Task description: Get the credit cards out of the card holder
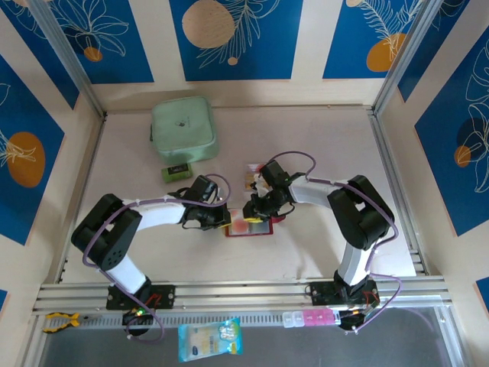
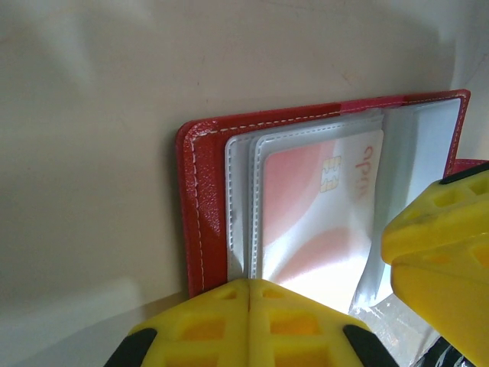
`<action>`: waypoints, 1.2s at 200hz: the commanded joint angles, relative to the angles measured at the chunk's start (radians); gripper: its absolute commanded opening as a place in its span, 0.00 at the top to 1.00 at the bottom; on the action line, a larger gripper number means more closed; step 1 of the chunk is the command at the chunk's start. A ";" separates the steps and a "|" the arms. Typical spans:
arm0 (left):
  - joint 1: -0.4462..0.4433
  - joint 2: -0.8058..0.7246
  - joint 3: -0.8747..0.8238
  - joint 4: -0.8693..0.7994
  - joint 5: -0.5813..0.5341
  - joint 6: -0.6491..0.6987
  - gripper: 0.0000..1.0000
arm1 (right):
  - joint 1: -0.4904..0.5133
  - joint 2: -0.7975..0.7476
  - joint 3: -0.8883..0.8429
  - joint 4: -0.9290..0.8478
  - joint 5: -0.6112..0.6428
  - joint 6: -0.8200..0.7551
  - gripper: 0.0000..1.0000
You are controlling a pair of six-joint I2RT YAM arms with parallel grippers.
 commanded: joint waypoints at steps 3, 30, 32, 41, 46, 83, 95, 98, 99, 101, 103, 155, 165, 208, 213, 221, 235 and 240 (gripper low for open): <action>0.012 0.014 -0.017 -0.002 0.010 0.017 1.00 | 0.008 0.018 0.026 -0.010 -0.017 0.003 0.76; 0.012 0.011 -0.017 -0.002 0.010 0.015 1.00 | 0.009 0.025 0.026 -0.013 -0.008 0.000 0.76; 0.012 0.012 -0.017 -0.002 0.010 0.015 1.00 | 0.008 0.024 0.026 -0.014 -0.007 0.001 0.76; 0.012 0.011 -0.017 -0.003 0.009 0.015 1.00 | 0.011 0.025 0.027 -0.016 -0.005 0.000 0.76; 0.012 0.011 -0.017 -0.003 0.010 0.015 1.00 | 0.011 0.027 0.028 -0.017 -0.004 -0.001 0.76; 0.011 0.006 -0.017 -0.004 0.011 0.015 1.00 | 0.016 0.036 0.032 -0.019 0.001 -0.005 0.75; 0.012 0.006 -0.017 -0.004 0.010 0.015 1.00 | 0.018 0.040 0.035 -0.021 0.001 -0.005 0.75; 0.012 0.006 -0.017 -0.004 0.011 0.014 1.00 | 0.018 0.040 0.035 -0.021 0.001 -0.005 0.76; 0.012 0.006 -0.017 -0.004 0.011 0.014 1.00 | 0.018 0.040 0.035 -0.021 0.001 -0.005 0.76; 0.011 0.006 -0.017 -0.004 0.011 0.014 1.00 | 0.018 0.041 0.036 -0.020 0.000 -0.005 0.76; 0.011 0.006 -0.017 -0.004 0.011 0.014 1.00 | 0.019 0.041 0.037 -0.019 0.000 -0.005 0.76; 0.011 0.007 -0.017 -0.004 0.011 0.014 1.00 | 0.024 0.049 0.034 0.013 -0.036 0.006 0.79; 0.013 0.008 -0.018 -0.004 0.011 0.015 1.00 | 0.023 0.053 0.034 0.017 -0.042 0.008 0.80; 0.015 0.008 -0.017 -0.011 0.006 0.020 1.00 | 0.023 0.075 0.031 0.048 -0.077 0.020 0.82; 0.016 0.008 -0.017 -0.014 0.004 0.021 1.00 | 0.023 0.078 0.031 0.049 -0.078 0.020 0.82; 0.018 0.009 -0.017 -0.018 0.001 0.023 1.00 | 0.023 0.080 0.031 0.048 -0.079 0.020 0.82; 0.018 0.010 -0.014 -0.028 -0.005 0.029 1.00 | 0.023 0.081 0.034 0.029 -0.064 0.013 0.82; 0.019 0.007 -0.011 -0.033 -0.007 0.031 1.00 | 0.022 0.084 0.039 0.012 -0.051 0.007 0.82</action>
